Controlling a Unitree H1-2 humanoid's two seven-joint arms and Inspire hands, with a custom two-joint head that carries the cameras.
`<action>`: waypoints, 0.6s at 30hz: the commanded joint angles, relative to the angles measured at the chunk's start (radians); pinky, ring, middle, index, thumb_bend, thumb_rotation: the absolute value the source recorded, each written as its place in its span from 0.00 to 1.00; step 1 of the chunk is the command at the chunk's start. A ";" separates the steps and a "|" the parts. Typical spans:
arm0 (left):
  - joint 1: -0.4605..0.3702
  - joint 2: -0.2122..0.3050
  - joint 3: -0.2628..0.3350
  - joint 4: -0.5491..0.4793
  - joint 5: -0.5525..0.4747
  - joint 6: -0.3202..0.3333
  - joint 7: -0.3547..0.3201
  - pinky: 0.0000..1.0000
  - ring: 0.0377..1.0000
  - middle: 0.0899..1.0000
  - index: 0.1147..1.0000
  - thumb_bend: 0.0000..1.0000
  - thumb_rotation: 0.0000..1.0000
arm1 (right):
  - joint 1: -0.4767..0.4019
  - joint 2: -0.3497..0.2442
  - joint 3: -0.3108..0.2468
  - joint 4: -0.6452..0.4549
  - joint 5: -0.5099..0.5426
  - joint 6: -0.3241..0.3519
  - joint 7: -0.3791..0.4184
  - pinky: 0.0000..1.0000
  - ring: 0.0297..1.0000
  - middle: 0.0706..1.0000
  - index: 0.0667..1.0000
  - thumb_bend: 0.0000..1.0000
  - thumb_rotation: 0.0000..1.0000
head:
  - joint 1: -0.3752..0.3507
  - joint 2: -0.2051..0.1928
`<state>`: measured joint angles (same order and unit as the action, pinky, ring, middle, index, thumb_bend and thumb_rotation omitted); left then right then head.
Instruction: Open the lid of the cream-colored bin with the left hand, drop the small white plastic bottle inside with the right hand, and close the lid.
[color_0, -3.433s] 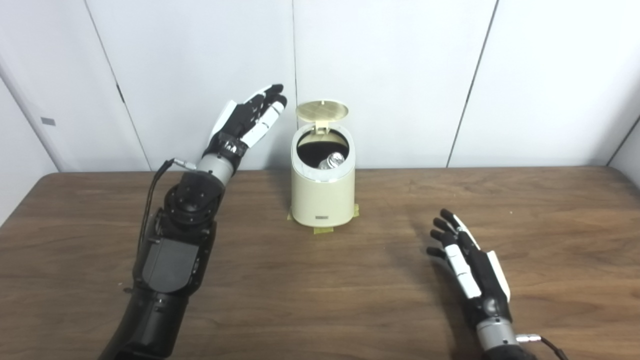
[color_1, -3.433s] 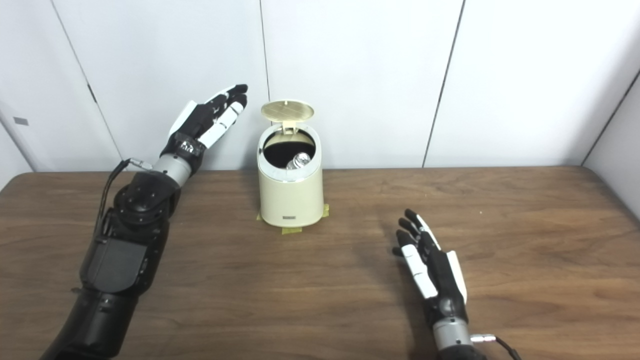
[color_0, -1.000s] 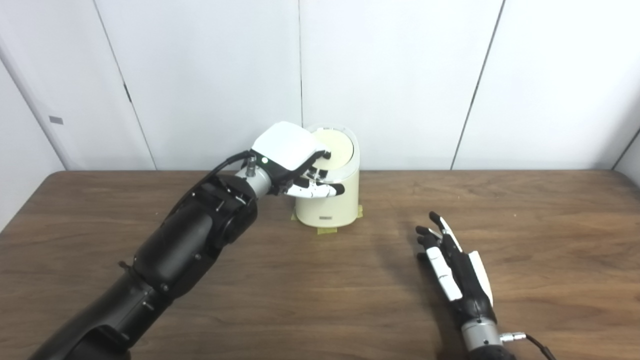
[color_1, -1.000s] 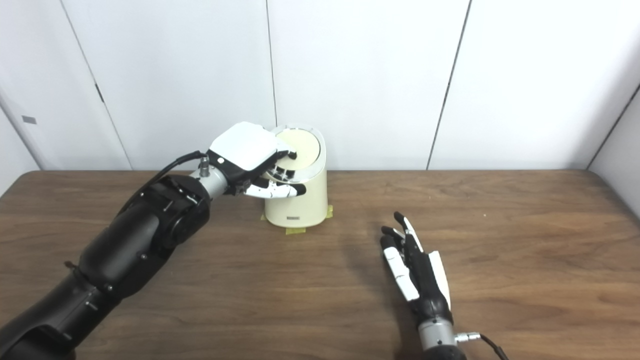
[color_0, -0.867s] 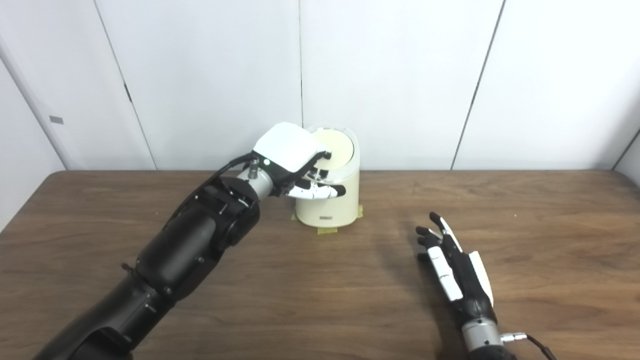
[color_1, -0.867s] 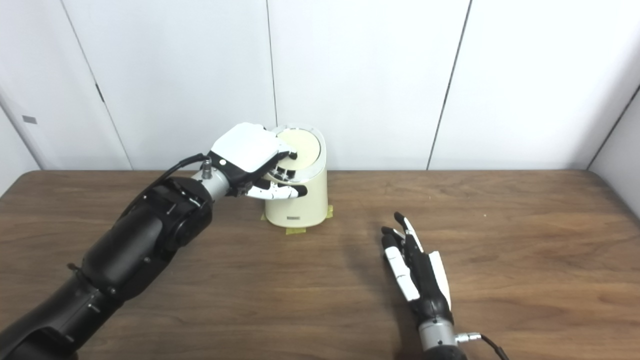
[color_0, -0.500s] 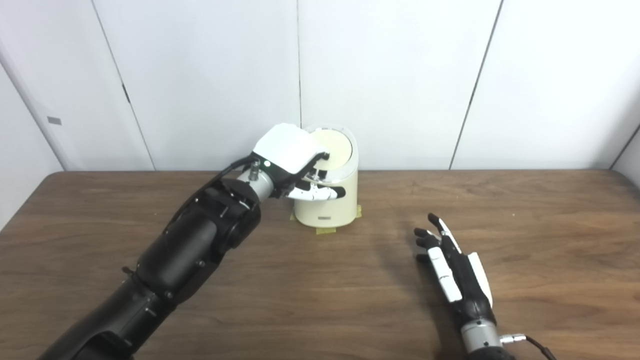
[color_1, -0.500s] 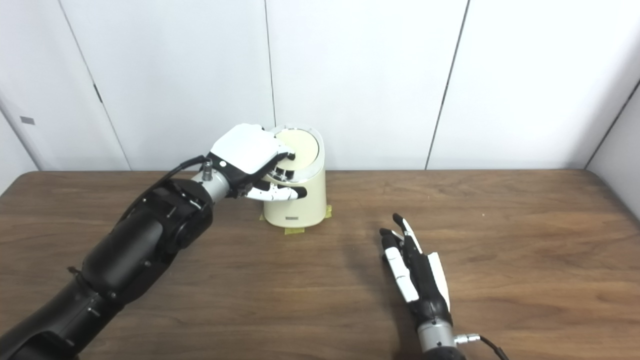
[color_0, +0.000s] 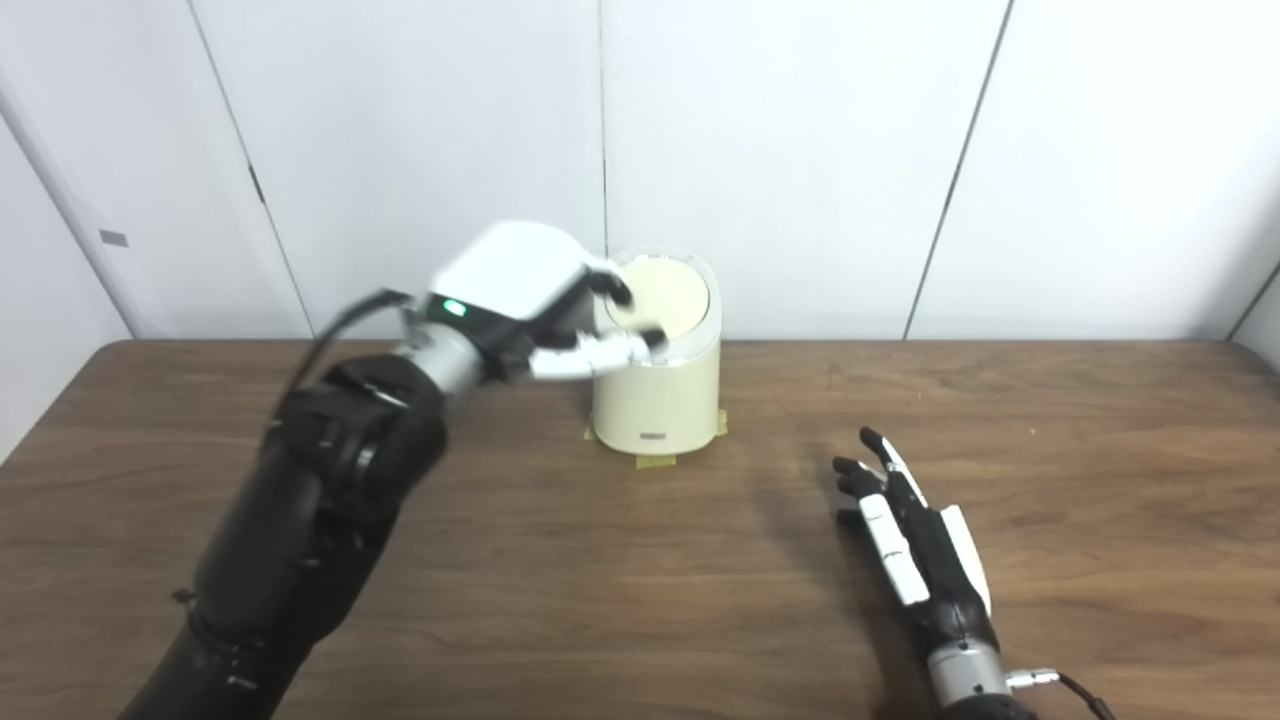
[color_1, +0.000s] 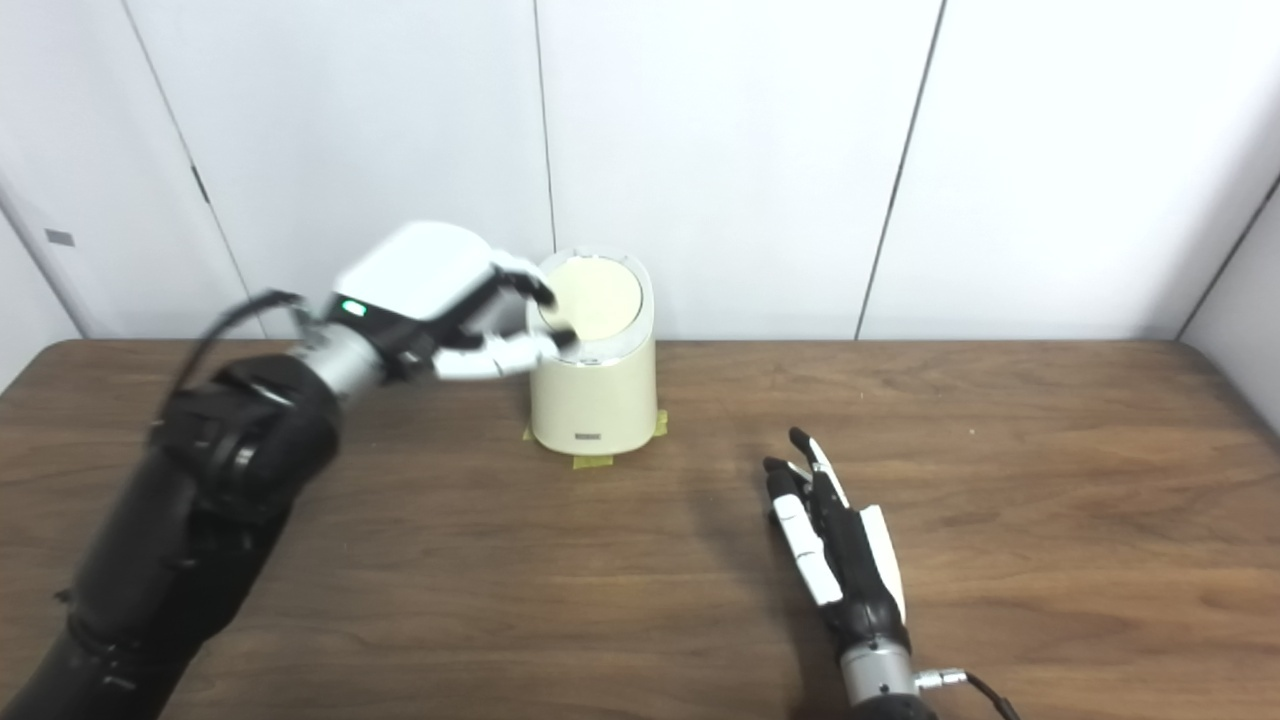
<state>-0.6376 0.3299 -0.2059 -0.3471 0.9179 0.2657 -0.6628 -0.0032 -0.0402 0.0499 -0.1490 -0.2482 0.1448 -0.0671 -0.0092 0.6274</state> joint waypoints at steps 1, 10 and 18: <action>-0.007 -0.027 0.060 -0.059 -0.061 0.044 0.058 0.61 0.72 0.73 0.70 0.41 0.92 | -0.003 -0.009 -0.006 -0.015 0.009 0.008 0.013 0.69 0.81 0.81 0.92 0.47 0.96 | 0.000 0.001; 0.222 -0.175 0.268 -0.129 -0.353 0.152 0.216 0.61 0.68 0.68 0.70 0.27 0.83 | 0.000 -0.017 -0.013 -0.026 0.031 0.013 0.022 0.70 0.81 0.82 0.91 0.49 0.95 | 0.002 0.008; 0.403 -0.293 0.391 -0.110 -0.650 0.190 0.311 0.72 0.75 0.78 0.77 0.28 0.72 | 0.003 -0.026 -0.020 -0.042 0.043 0.013 0.033 0.70 0.80 0.83 0.92 0.48 0.97 | 0.003 0.018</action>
<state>-0.2338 0.0544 0.1855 -0.4422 0.3182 0.4678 -0.3851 0.0037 -0.0569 0.0378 -0.1636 -0.2125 0.1516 -0.0427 -0.0061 0.6443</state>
